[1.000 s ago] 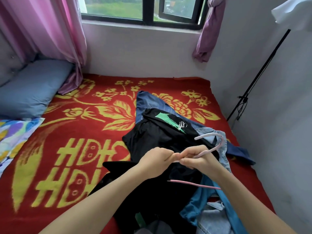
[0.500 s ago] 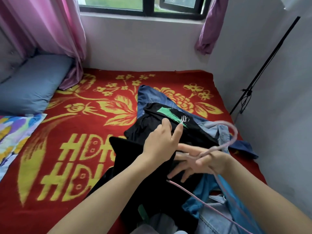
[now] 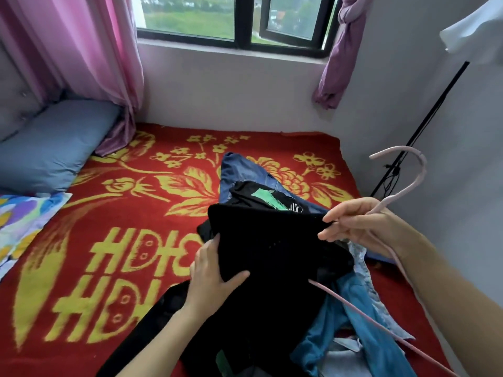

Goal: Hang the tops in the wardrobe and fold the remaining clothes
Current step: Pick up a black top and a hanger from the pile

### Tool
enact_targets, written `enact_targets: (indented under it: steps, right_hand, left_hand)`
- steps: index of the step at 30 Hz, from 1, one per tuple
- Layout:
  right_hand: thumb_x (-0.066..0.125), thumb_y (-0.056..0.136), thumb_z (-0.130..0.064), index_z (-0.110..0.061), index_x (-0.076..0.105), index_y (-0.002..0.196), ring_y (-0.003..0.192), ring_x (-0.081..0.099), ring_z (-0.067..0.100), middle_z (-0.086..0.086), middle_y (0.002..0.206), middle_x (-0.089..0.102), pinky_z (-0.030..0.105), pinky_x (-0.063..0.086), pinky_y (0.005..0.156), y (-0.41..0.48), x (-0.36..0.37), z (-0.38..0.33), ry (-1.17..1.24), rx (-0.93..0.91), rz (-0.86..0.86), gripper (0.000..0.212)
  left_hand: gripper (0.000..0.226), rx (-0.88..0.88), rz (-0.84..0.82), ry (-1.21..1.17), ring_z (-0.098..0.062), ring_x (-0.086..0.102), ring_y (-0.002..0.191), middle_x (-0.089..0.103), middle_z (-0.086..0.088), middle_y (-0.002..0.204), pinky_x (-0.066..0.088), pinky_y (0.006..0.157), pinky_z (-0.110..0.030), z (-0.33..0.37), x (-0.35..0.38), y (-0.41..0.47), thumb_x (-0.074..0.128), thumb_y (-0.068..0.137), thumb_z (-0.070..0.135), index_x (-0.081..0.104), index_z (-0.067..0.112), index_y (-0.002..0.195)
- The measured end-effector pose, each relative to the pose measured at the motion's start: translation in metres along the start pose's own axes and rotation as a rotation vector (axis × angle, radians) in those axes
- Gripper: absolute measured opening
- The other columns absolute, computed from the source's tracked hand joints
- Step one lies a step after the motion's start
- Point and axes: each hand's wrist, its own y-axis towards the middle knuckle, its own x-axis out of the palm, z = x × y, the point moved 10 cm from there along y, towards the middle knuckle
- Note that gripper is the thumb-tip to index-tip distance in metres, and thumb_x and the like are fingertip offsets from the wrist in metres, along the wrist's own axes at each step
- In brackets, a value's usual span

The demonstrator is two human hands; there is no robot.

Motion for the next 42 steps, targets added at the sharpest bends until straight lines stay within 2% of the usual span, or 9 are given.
enact_targets:
  steps: [6,9,13,19,25,28,32,38,42]
  right_hand:
    - [0.043,0.077,0.006,-0.015,0.076,0.084,0.068,0.071,0.027,0.020,0.068,0.070,0.028,0.057,0.063,-0.015,-0.023,-0.025,-0.079,-0.074,0.106,0.040]
    - [0.046,0.078,0.007,-0.020,0.073,0.101,0.075,0.071,0.028,0.021,0.079,0.071,0.030,0.058,0.070,-0.025,-0.033,-0.033,-0.186,-0.015,0.051,0.045]
    - [0.051,0.077,0.009,-0.014,0.063,0.114,0.088,0.070,0.028,0.017,0.095,0.072,0.032,0.057,0.080,-0.041,-0.033,-0.034,-0.427,0.108,-0.113,0.046]
    - [0.051,0.072,0.008,-0.018,0.076,0.093,0.056,0.067,0.020,0.016,0.064,0.068,0.026,0.056,0.061,-0.051,-0.041,-0.071,-0.428,-0.165,0.098,0.042]
    - [0.063,0.064,0.000,-0.016,0.078,0.078,0.029,0.030,0.007,0.015,0.049,0.053,0.012,0.026,0.036,-0.042,-0.039,-0.062,-0.363,-0.262,0.270,0.026]
    - [0.068,0.062,-0.005,-0.015,0.078,0.076,0.034,0.027,0.009,0.035,0.060,0.048,0.015,0.017,0.038,-0.029,-0.031,-0.050,-0.392,-0.209,0.259,0.020]
    - [0.071,0.074,-0.022,-0.012,0.077,0.082,0.029,0.037,0.008,0.028,0.057,0.057,0.012,0.029,0.034,-0.023,-0.016,-0.054,-0.444,-0.211,0.201,0.013]
    - [0.039,0.089,-0.035,-0.025,0.062,0.106,0.104,0.058,0.004,0.000,0.106,0.065,0.013,0.043,0.088,-0.005,0.022,-0.069,-0.636,-0.365,0.414,0.031]
    - [0.046,0.090,-0.023,-0.024,0.063,0.105,0.103,0.054,0.004,-0.002,0.103,0.064,0.016,0.039,0.093,0.006,0.065,-0.065,-0.657,-0.539,0.432,0.022]
  left_hand:
    - [0.054,0.188,0.116,-0.121,-0.021,0.058,0.113,0.061,0.001,0.117,0.044,0.096,-0.023,0.026,-0.013,0.025,0.051,0.081,-0.016,0.049,0.010,0.129]
    - [0.032,0.466,0.073,-0.152,0.012,0.059,0.093,0.062,0.035,0.098,0.041,0.078,-0.002,0.074,-0.061,0.032,0.049,0.084,0.006,0.062,0.020,0.110]
    - [0.022,0.668,-0.108,0.053,0.013,0.058,0.075,0.062,0.031,0.088,0.040,0.066,-0.005,0.141,-0.097,0.055,0.045,0.081,0.032,0.064,0.036,0.092]
    - [0.031,0.449,-0.286,-0.067,0.004,0.051,0.052,0.059,0.016,0.058,0.038,0.051,-0.015,0.146,-0.098,0.099,0.059,0.091,0.017,0.071,0.036,0.070]
    - [0.053,0.574,-0.276,0.126,-0.006,0.048,0.113,0.057,0.013,0.115,0.034,0.097,-0.026,0.171,-0.066,0.072,0.043,0.078,0.060,0.061,0.029,0.117]
    - [0.052,0.809,-0.238,0.511,-0.014,0.059,0.101,0.065,0.006,0.109,0.043,0.084,-0.032,0.203,-0.025,0.039,0.042,0.086,0.057,0.062,0.022,0.118]
    - [0.037,0.840,-0.146,0.294,-0.020,0.069,0.084,0.073,0.000,0.092,0.051,0.068,-0.027,0.212,-0.014,0.013,0.052,0.087,0.039,0.072,0.010,0.098]
    - [0.039,0.814,-0.065,0.217,-0.014,0.065,0.072,0.072,-0.001,0.078,0.046,0.063,-0.030,0.227,-0.027,0.011,0.054,0.085,0.040,0.074,0.006,0.084]
    - [0.044,0.872,-0.052,0.323,-0.016,0.059,0.056,0.065,0.002,0.064,0.043,0.046,-0.027,0.231,-0.025,-0.003,0.044,0.089,0.039,0.070,0.008,0.072]
